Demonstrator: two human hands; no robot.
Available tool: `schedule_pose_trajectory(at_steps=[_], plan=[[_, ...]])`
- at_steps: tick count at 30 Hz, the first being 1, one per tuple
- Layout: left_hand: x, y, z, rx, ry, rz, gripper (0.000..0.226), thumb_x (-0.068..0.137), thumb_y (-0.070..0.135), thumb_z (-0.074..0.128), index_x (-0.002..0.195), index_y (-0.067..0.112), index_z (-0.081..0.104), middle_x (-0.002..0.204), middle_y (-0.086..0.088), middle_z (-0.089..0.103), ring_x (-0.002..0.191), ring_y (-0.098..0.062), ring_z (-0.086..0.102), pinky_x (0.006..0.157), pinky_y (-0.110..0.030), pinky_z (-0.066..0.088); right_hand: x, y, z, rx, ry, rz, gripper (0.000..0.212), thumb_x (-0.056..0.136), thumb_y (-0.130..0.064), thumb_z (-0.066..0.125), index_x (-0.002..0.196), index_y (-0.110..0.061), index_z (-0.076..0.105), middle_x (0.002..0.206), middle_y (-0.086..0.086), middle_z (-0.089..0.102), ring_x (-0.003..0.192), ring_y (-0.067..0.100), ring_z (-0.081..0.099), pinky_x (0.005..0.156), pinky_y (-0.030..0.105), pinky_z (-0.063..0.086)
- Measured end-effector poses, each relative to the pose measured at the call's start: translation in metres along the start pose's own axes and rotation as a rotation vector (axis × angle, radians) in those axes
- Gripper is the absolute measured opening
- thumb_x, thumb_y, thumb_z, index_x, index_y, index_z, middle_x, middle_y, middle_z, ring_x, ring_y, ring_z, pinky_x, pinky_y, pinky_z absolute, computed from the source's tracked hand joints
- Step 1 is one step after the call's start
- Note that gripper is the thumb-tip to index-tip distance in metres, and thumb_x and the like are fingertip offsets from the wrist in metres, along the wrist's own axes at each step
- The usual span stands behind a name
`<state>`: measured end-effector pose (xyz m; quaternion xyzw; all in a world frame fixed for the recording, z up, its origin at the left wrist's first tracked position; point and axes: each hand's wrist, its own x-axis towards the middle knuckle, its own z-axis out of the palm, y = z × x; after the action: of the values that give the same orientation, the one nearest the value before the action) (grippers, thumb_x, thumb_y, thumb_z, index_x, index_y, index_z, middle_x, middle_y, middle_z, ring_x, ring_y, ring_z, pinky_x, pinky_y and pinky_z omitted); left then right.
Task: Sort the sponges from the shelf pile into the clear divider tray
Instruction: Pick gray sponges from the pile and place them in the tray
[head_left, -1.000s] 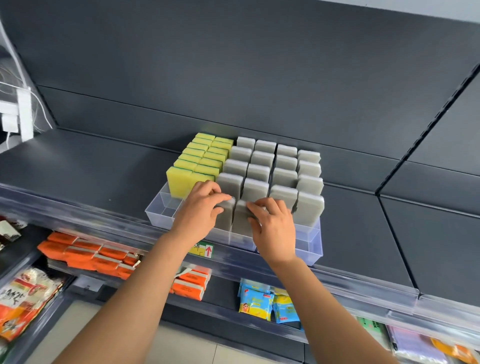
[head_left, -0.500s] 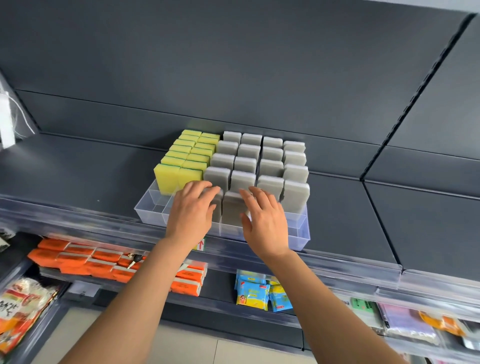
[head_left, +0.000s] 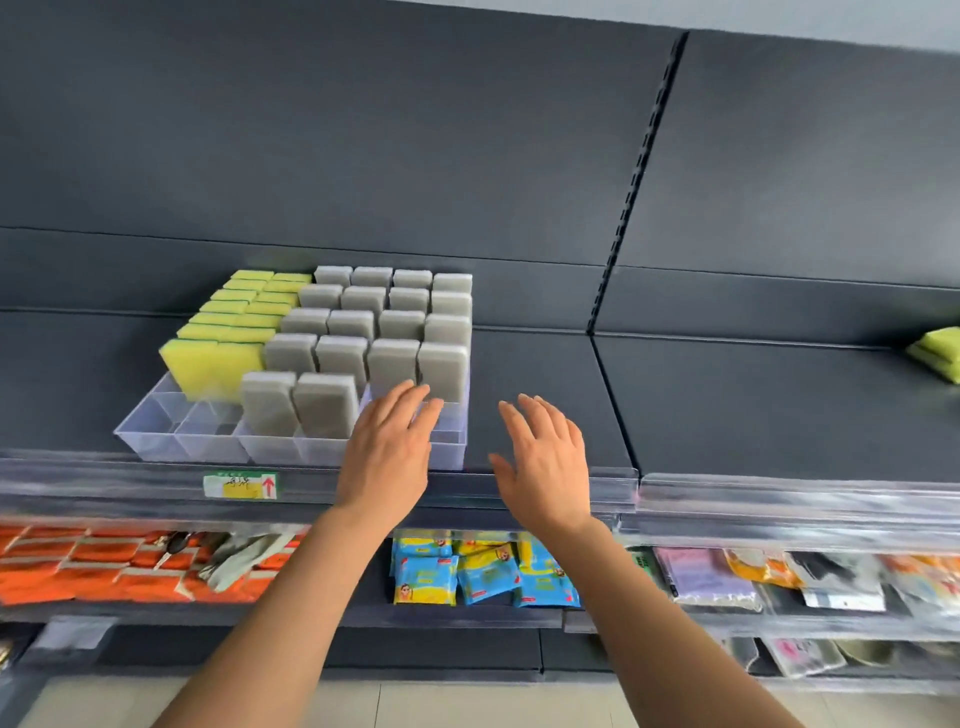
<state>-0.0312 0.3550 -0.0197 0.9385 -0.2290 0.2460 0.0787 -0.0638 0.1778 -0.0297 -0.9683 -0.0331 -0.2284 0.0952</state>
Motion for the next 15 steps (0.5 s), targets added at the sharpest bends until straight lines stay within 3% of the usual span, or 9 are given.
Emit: schedule_pose_trajectory(at_steps=[8,12,15], plan=[[0.016,0.131,0.023,-0.025,-0.062,0.063,0.059,0.053,-0.002,0.083,0.109,0.006,0.064,0.112,-0.012,0.063,0.107,-0.030,0.059,0.088,-0.039,0.050,-0.056,0.121,-0.047,-0.072,-0.068,0.127,0.057,0.067,-0.028,0.082,0.117,-0.012,0.060,0.118,0.011,0.062,0.114,0.032,0.056,0.092,0.044,0.046],[0.026,0.196,0.033,-0.052,-0.051,0.117,0.057,0.051,-0.002,0.084,0.104,0.006,0.066,0.106,-0.011,0.065,0.101,-0.029,0.061,0.083,-0.037,0.053,-0.084,0.181,-0.071,-0.081,-0.115,0.184,0.054,0.088,-0.032,0.061,0.137,-0.018,0.042,0.141,0.007,0.043,0.135,0.027,0.032,0.110,0.041,0.026],[0.036,0.241,0.041,-0.068,-0.058,0.160,0.057,0.050,0.000,0.086,0.103,0.007,0.067,0.102,-0.008,0.066,0.098,-0.026,0.062,0.077,-0.034,0.054,-0.103,0.220,-0.088,-0.071,-0.114,0.241,0.053,0.091,-0.032,0.056,0.139,-0.019,0.038,0.145,0.006,0.038,0.138,0.025,0.025,0.111,0.039,0.022]])
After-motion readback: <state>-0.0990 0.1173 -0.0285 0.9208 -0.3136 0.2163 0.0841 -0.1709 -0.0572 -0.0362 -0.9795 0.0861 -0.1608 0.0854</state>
